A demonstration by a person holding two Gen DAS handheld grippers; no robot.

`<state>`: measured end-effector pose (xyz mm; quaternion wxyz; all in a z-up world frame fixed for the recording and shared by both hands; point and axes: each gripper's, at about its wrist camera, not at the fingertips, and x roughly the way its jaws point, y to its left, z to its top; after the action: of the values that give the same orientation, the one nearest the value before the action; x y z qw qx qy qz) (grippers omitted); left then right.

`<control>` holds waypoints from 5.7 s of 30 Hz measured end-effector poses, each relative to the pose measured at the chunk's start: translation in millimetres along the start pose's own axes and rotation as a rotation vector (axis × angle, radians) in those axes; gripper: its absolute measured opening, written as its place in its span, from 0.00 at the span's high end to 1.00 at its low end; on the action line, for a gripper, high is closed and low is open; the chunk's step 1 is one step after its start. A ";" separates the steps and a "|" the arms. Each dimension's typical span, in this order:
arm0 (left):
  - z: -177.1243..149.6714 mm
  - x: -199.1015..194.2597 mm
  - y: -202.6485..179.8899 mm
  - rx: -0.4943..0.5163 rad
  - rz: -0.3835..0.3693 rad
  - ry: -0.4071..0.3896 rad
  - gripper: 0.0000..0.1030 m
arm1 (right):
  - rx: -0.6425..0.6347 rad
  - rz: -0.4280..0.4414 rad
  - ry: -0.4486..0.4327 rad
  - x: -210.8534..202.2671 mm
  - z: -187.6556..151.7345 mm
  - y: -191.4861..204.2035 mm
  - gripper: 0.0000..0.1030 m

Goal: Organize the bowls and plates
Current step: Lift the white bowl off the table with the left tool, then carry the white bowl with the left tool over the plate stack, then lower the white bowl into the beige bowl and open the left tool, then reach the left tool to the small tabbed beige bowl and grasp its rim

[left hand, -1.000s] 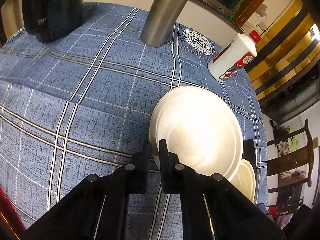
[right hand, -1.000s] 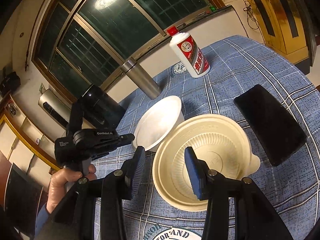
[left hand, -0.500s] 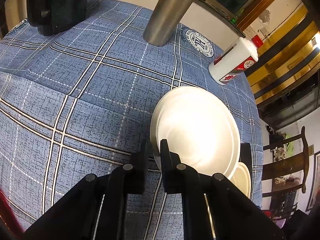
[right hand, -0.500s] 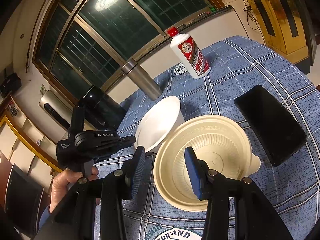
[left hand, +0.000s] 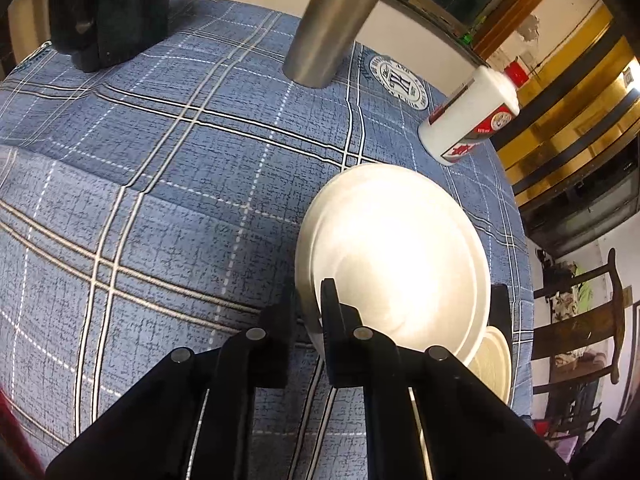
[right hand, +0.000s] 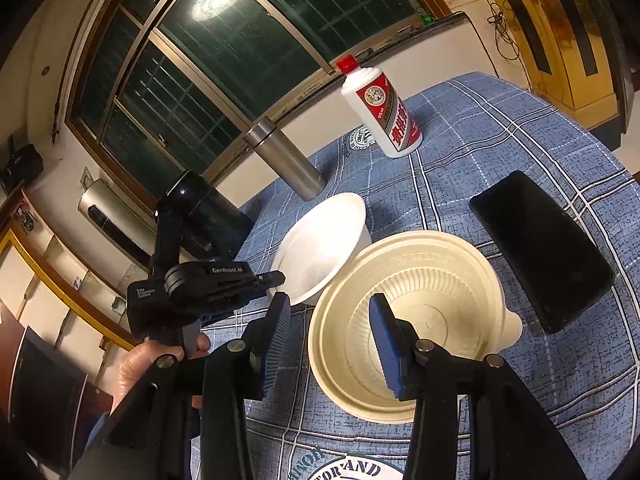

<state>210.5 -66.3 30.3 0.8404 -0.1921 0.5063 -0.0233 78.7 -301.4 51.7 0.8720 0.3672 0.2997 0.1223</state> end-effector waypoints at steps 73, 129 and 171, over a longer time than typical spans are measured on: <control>-194.2 -160.0 55.6 0.430 0.269 -0.403 0.90 | -0.316 0.039 0.199 -7.5 -86.5 100.6 0.93; -190.3 -259.5 288.0 0.001 0.318 -0.487 0.90 | -0.425 0.226 0.532 98.2 -201.7 299.4 0.87; -206.5 -215.5 99.7 0.403 0.177 -0.367 0.87 | -0.056 0.141 0.164 -21.0 -72.7 89.4 0.73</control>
<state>-87.4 14.5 91.8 0.9379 0.0228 0.3458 -0.0146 18.2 -206.6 84.5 0.8436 0.3519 0.3400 0.2213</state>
